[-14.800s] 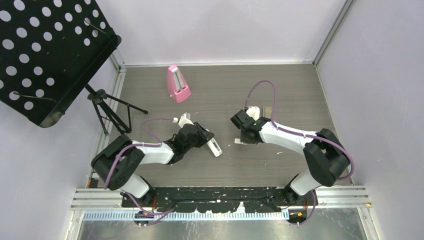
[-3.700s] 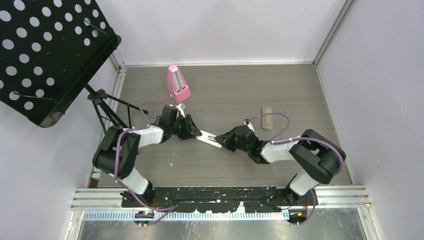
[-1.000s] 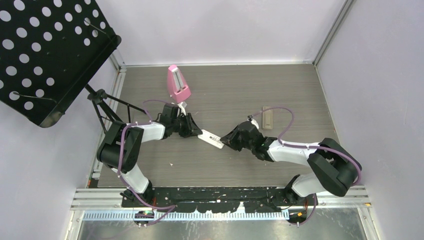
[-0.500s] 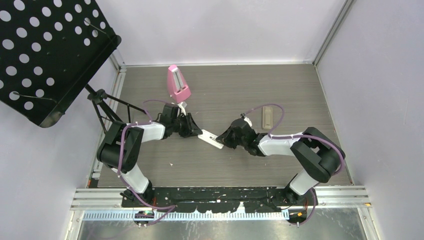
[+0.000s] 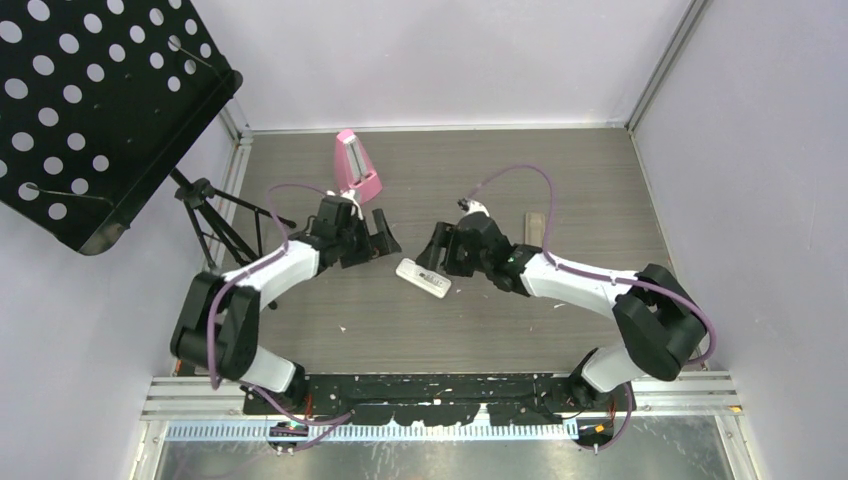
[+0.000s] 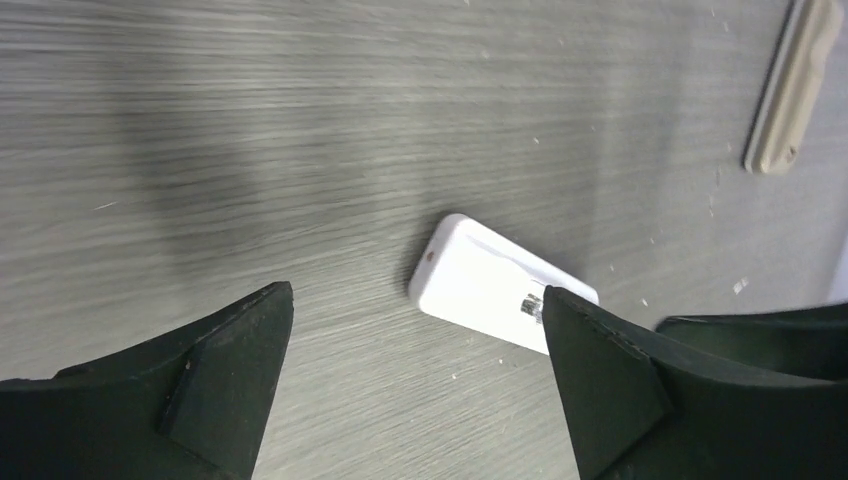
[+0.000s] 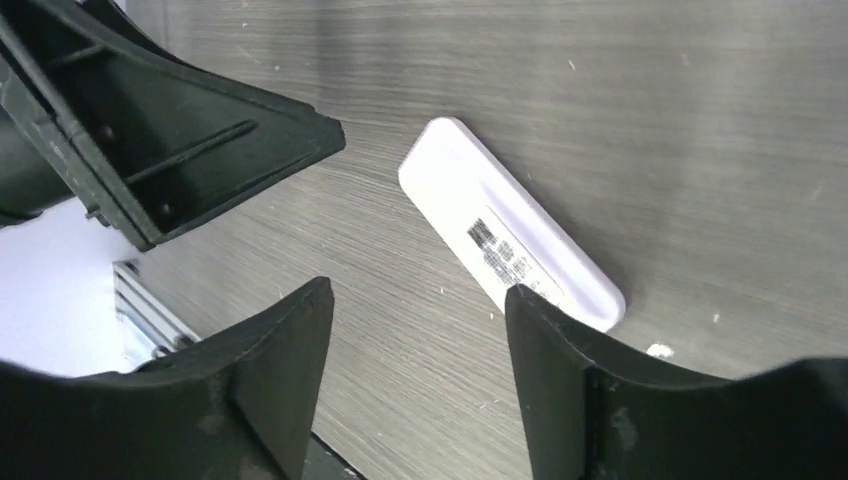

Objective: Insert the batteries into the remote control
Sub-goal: Load the battery cover into the remote control, then move the remote control to the center of the board.

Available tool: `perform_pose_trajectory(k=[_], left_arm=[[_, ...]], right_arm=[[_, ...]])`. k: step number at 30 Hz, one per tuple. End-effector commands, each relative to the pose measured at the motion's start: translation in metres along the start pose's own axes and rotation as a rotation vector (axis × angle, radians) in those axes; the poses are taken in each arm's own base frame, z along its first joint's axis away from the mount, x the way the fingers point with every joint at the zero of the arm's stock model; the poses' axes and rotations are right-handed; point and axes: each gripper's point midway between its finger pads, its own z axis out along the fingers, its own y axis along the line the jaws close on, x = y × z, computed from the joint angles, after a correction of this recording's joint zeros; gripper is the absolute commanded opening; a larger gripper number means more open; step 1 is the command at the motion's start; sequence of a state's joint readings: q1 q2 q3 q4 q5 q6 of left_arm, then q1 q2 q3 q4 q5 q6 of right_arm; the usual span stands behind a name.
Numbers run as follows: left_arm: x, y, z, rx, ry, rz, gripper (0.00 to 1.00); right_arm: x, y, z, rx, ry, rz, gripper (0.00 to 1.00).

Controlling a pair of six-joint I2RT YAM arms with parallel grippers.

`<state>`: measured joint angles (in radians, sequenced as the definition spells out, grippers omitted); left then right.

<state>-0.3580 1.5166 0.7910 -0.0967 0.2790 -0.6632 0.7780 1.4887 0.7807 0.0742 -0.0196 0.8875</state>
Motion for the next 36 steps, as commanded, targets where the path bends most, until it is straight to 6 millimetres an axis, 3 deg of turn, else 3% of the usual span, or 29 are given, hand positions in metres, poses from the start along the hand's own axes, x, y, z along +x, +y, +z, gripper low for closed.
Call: perform_pose_trajectory(k=[1, 5, 7, 10, 14, 17, 25, 27, 31, 36], left_arm=[[-0.025, 0.034, -0.042, -0.258, -0.143, 0.042, 0.99], [-0.031, 0.049, -0.084, -0.374, -0.250, 0.021, 1.00], [-0.027, 0.050, -0.101, -0.384, -0.275, 0.011, 1.00], [-0.017, 0.048, -0.124, -0.374, -0.276, 0.006, 0.99], [-0.005, 0.042, -0.146, -0.329, -0.288, 0.011, 0.99], [-0.001, 0.029, -0.158, -0.257, -0.300, 0.041, 0.99], [0.001, 0.007, -0.184, -0.169, -0.296, 0.122, 1.00], [0.001, 0.004, -0.187, -0.164, -0.290, 0.137, 1.00], [-0.003, -0.001, -0.193, -0.150, -0.303, 0.156, 1.00], [-0.005, -0.003, -0.196, -0.147, -0.314, 0.162, 1.00]], right_arm=[[-0.009, 0.011, -0.016, 0.001, 0.059, -0.338, 0.88], [-0.001, -0.003, -0.008, 0.083, 0.137, -0.520, 0.91], [0.006, -0.009, -0.001, 0.106, 0.186, -0.591, 0.80], [0.018, -0.018, 0.010, 0.142, 0.276, -0.682, 0.77], [0.031, -0.023, 0.027, 0.158, 0.342, -0.750, 0.77], [0.030, -0.029, 0.036, 0.210, 0.332, -0.785, 0.77], [0.014, -0.040, 0.049, 0.323, 0.226, -0.753, 0.59], [0.016, -0.040, 0.051, 0.322, 0.225, -0.754, 0.62], [0.021, -0.036, 0.052, 0.298, 0.229, -0.778, 0.78], [0.023, -0.035, 0.052, 0.291, 0.235, -0.771, 0.82]])
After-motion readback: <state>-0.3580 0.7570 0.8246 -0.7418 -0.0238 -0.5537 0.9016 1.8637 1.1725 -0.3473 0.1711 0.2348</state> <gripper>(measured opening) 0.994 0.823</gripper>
